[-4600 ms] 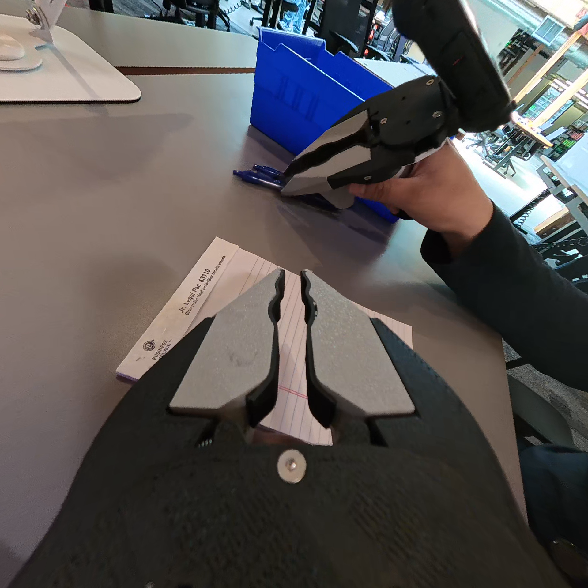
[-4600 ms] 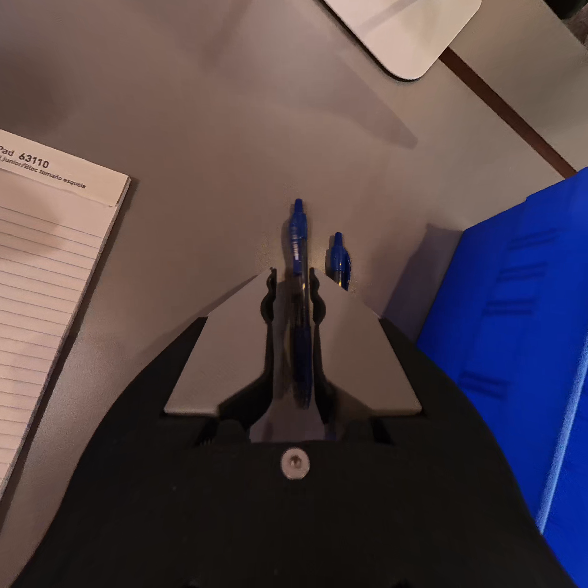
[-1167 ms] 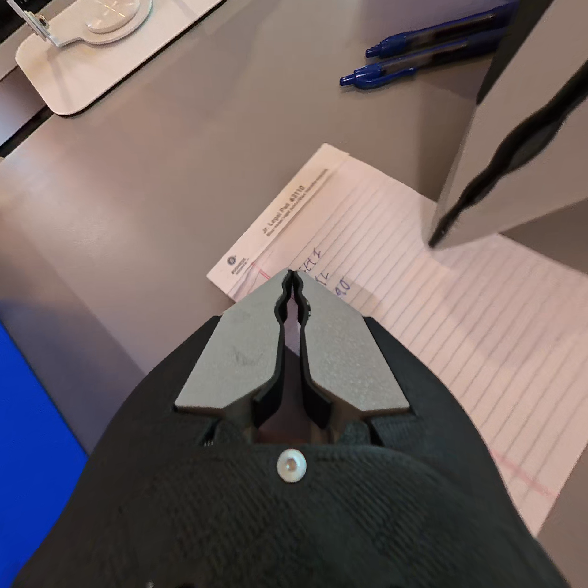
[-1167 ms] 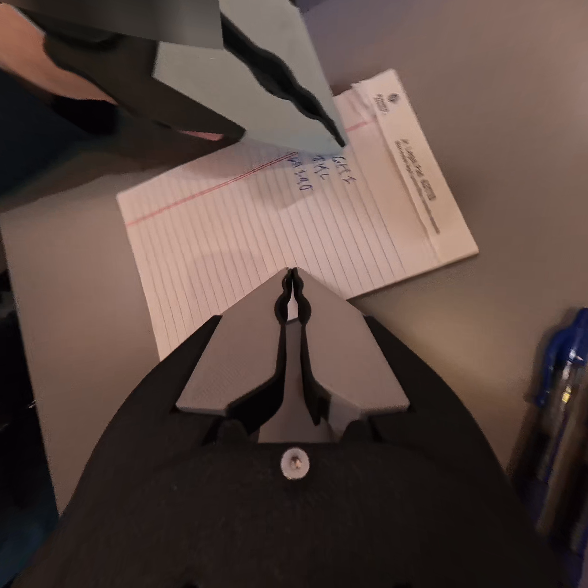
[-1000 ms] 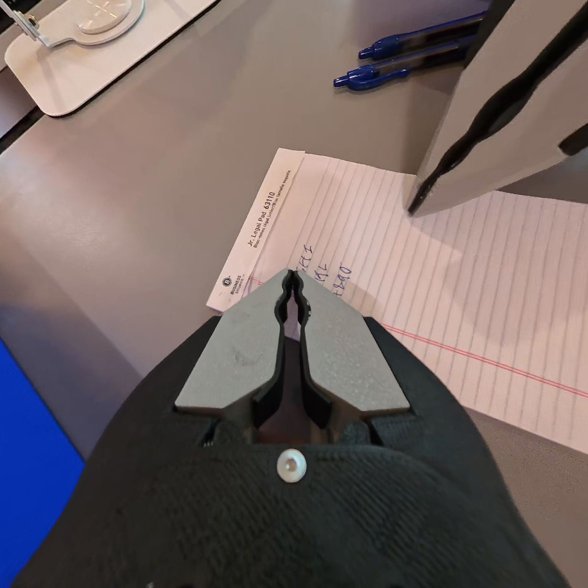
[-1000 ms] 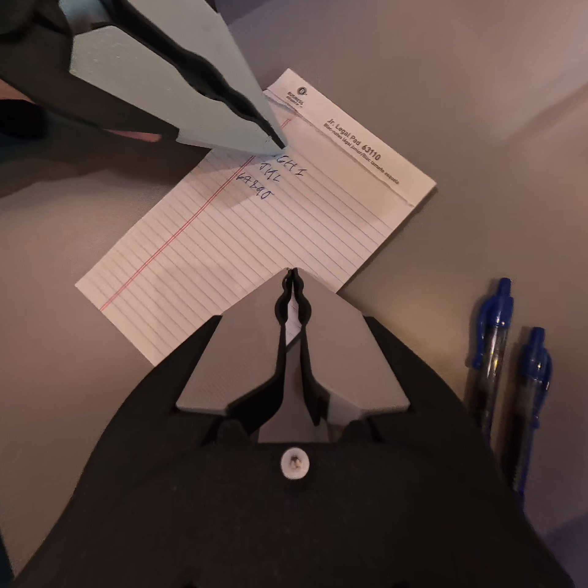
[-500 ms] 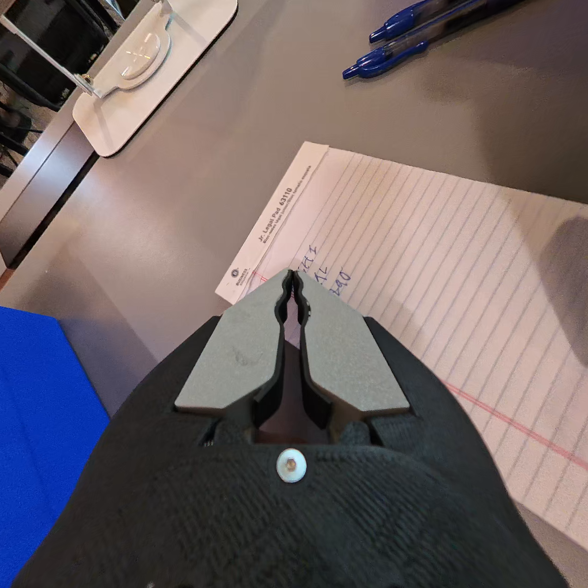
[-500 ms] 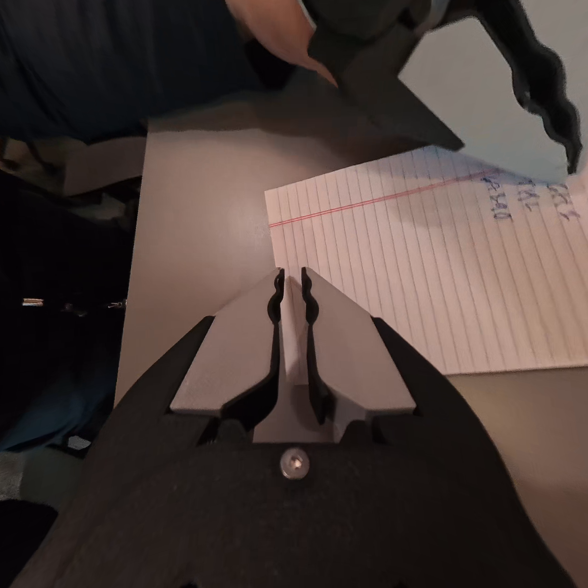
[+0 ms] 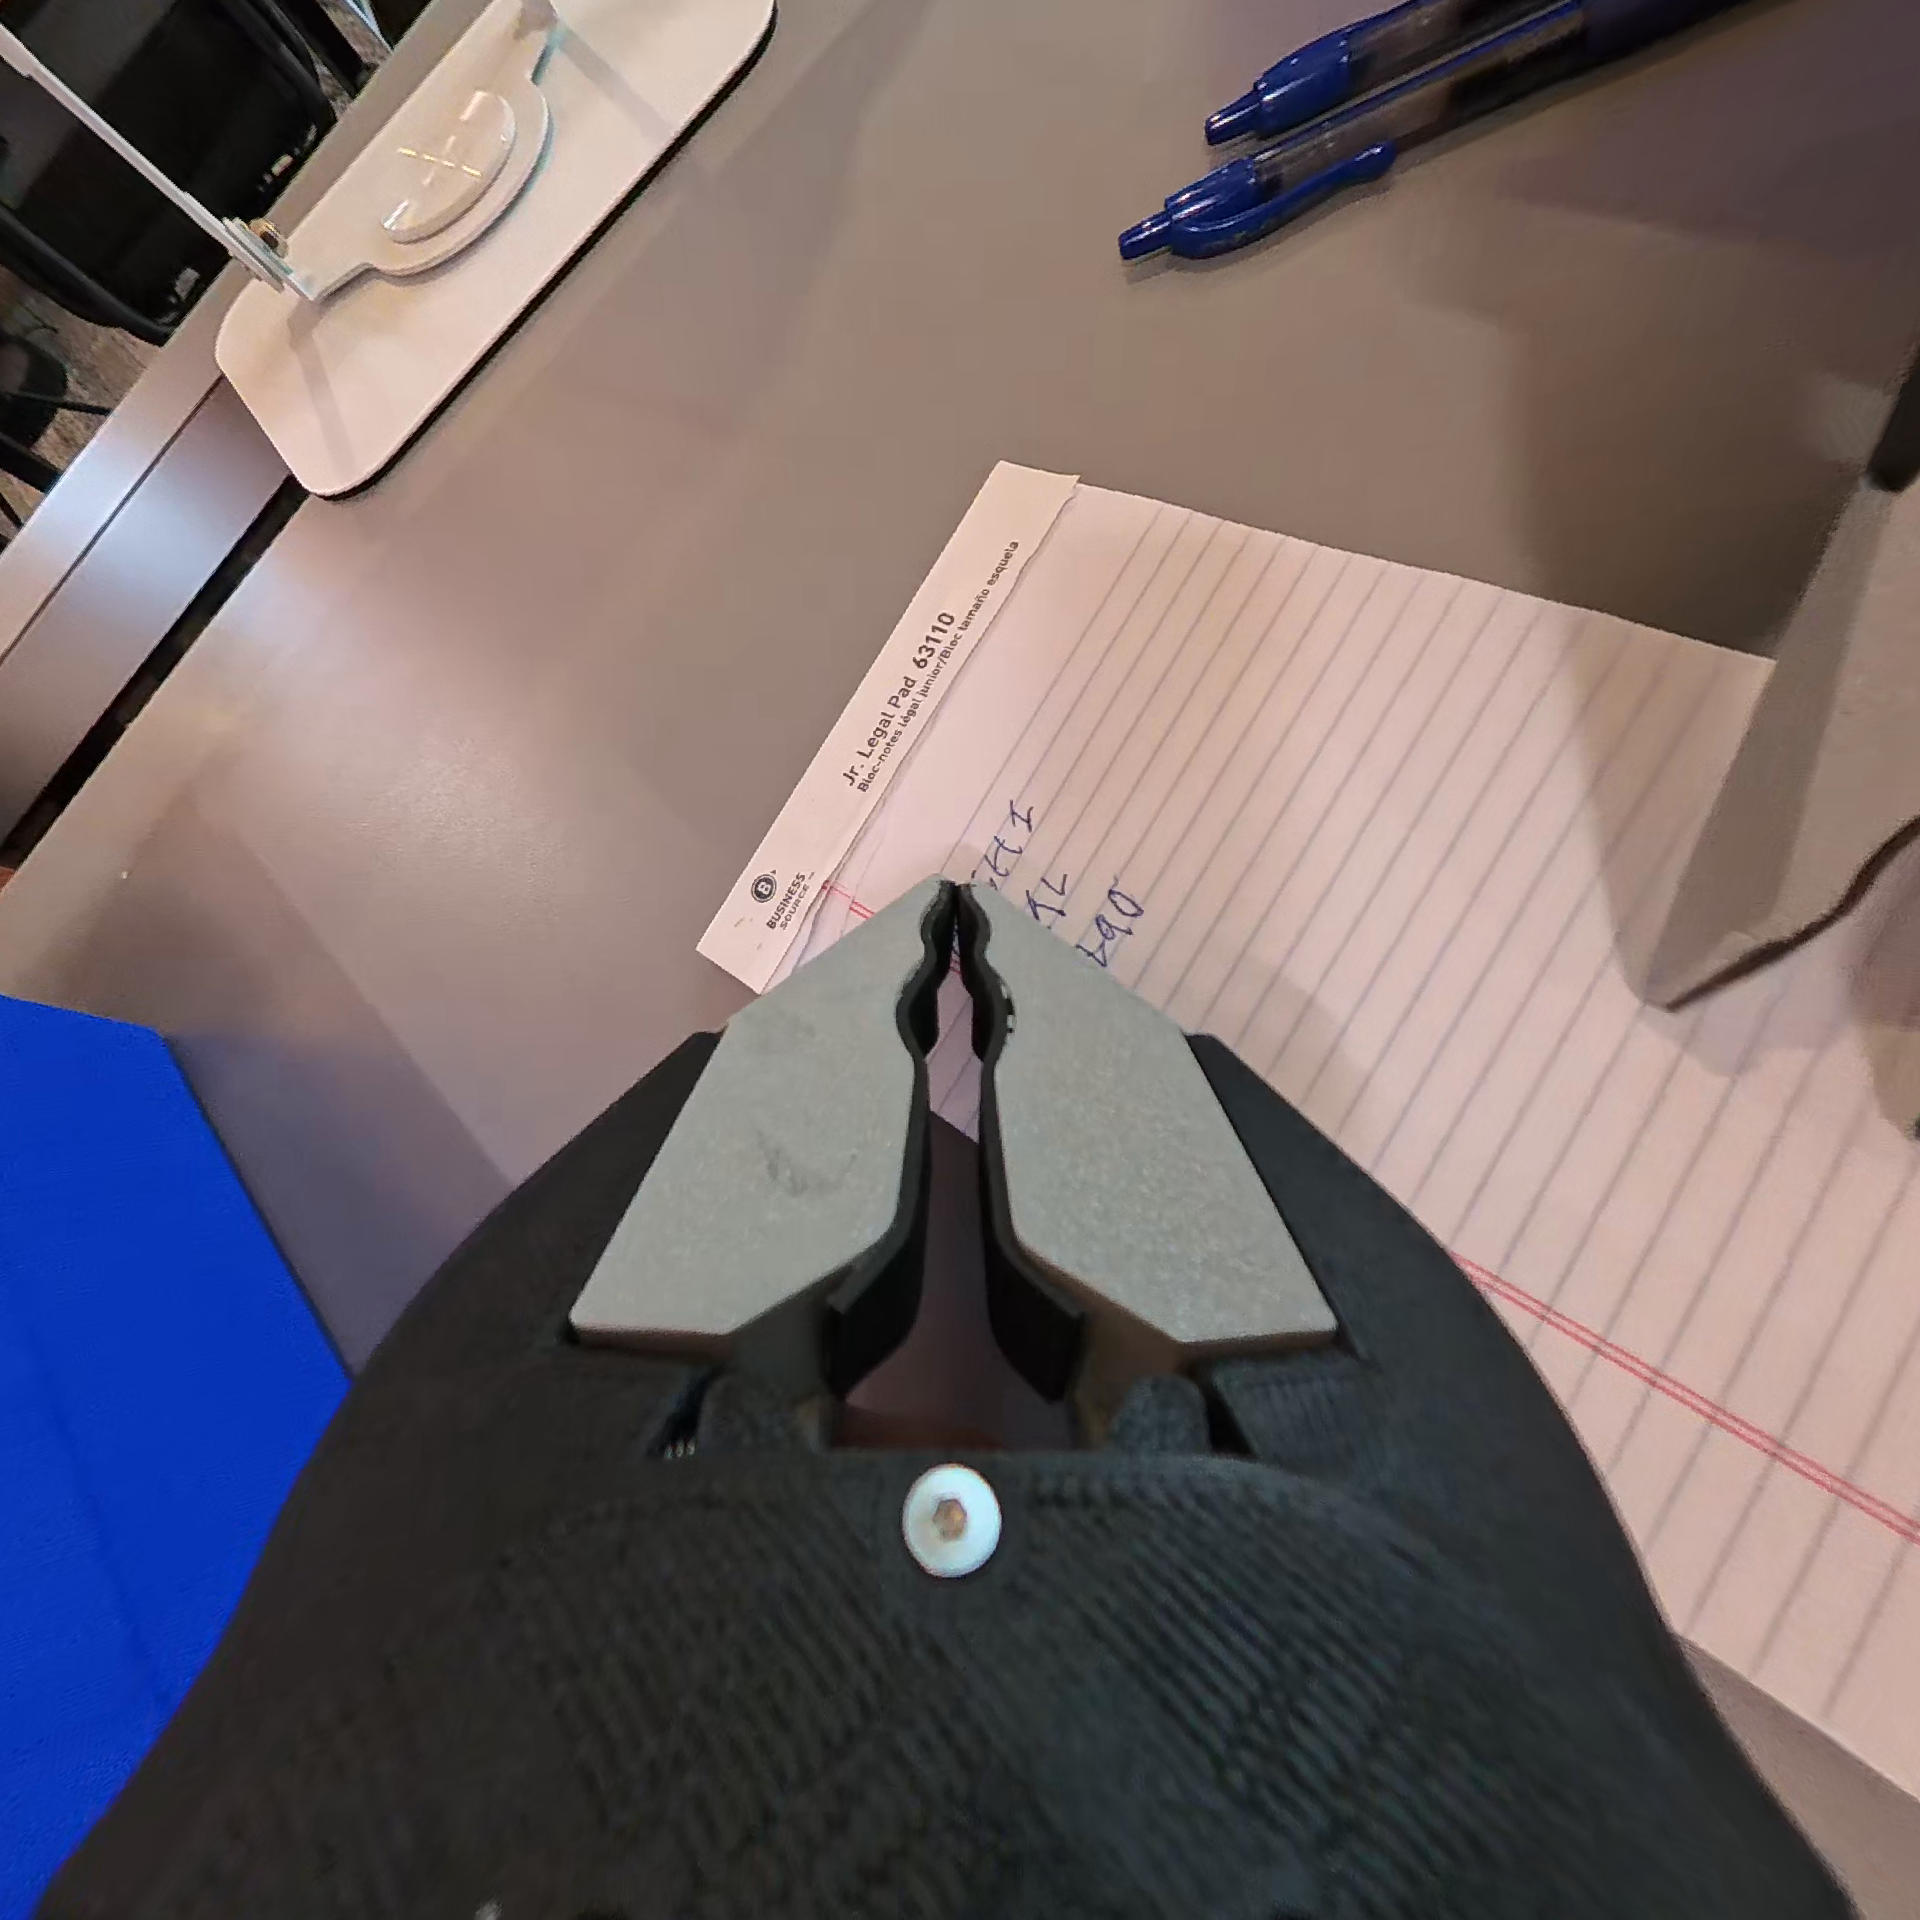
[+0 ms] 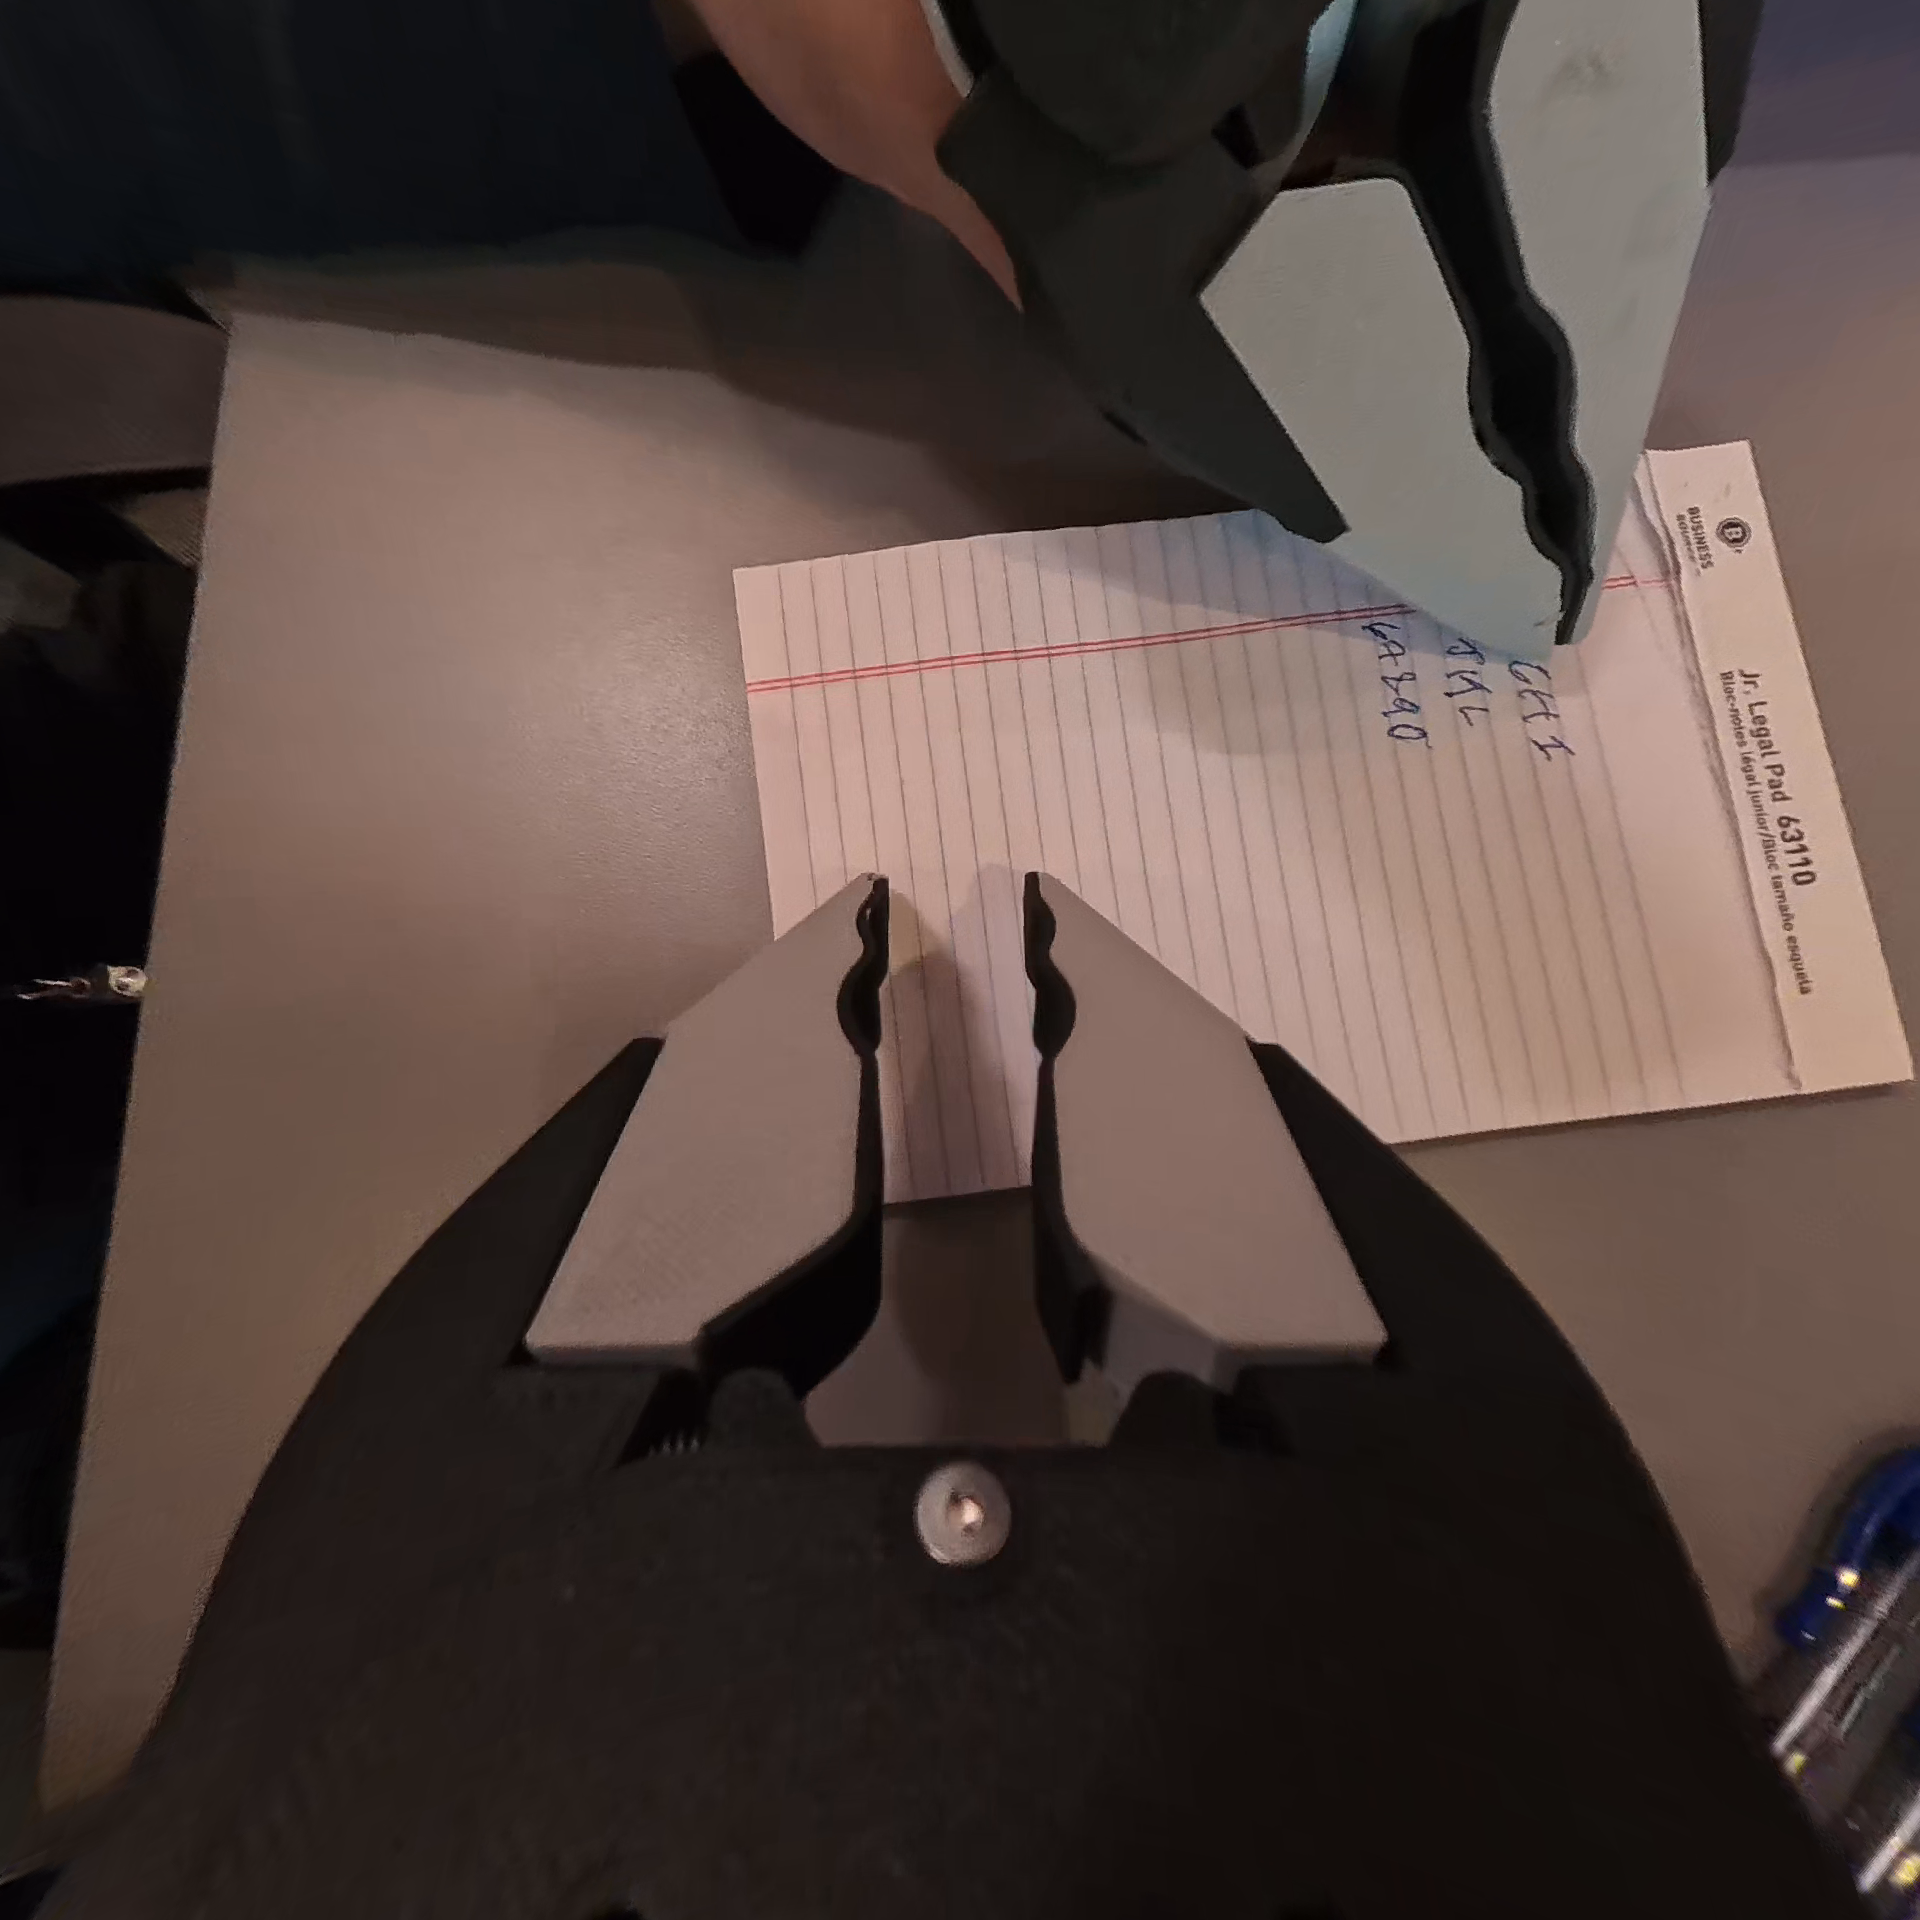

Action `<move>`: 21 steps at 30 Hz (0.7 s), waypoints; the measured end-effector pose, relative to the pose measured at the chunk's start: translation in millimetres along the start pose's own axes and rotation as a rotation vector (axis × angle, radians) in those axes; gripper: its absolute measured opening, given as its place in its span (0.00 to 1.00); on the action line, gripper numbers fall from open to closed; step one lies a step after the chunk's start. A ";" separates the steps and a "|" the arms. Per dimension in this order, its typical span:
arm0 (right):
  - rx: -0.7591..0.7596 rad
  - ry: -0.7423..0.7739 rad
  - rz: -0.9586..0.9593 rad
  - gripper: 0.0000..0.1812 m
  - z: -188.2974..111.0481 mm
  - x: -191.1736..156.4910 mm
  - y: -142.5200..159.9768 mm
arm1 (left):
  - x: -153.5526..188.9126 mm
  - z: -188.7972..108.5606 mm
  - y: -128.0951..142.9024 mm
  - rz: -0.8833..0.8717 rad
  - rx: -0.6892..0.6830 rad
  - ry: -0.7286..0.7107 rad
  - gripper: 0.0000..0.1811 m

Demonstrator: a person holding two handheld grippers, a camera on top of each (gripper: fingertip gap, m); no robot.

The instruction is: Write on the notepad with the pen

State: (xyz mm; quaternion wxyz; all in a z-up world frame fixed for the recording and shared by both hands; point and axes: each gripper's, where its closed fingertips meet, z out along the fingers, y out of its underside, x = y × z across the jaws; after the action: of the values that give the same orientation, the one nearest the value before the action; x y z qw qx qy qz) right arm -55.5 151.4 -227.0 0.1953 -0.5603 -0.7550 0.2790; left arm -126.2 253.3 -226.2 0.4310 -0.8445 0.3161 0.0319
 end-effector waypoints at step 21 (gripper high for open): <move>0.012 0.121 -0.042 0.00 3.9 16.3 -3.4 | 1.7 -1.2 0.6 -0.022 0.000 0.020 0.00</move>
State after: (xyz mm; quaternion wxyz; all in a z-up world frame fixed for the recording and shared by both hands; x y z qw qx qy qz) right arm -65.2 165.5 -228.1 0.2500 -0.5589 -0.7517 0.2450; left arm -125.5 251.2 -226.4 0.4284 -0.8482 0.3108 0.0188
